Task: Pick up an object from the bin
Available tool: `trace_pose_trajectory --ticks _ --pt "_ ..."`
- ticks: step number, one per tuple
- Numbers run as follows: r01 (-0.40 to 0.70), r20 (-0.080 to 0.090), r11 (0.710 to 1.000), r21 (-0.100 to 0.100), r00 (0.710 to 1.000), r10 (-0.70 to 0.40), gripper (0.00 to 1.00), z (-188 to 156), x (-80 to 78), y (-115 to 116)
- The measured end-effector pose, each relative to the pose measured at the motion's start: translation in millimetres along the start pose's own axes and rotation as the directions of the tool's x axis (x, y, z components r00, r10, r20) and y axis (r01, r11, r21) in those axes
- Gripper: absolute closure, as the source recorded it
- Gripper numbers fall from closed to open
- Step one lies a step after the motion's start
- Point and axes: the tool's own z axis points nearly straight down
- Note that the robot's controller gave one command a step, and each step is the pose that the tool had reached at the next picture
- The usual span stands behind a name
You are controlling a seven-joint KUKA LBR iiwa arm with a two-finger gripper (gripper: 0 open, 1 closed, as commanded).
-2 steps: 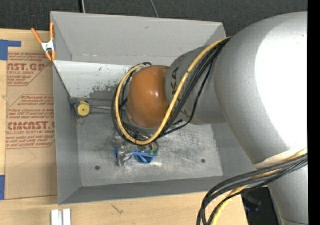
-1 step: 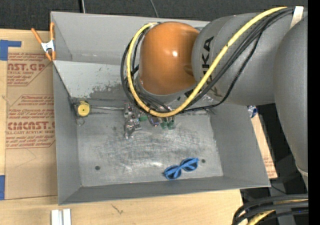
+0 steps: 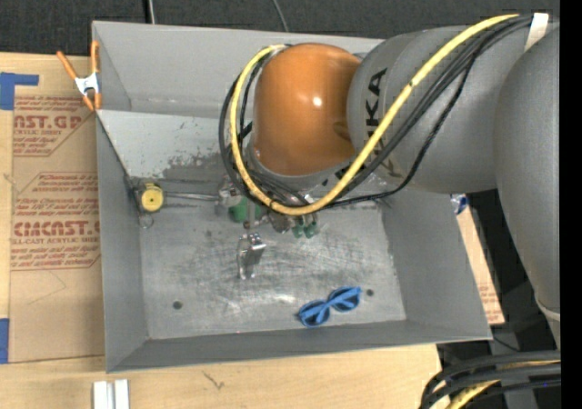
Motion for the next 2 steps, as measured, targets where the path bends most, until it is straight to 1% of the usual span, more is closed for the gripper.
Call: trace_pose_trajectory --ticks 1,2 --pt "0.034 0.008 0.999 -0.002 0.999 -0.034 0.00 132 15.0 -91" --pt "0.386 0.014 0.923 0.007 0.922 -0.386 0.00 129 69.5 -163"
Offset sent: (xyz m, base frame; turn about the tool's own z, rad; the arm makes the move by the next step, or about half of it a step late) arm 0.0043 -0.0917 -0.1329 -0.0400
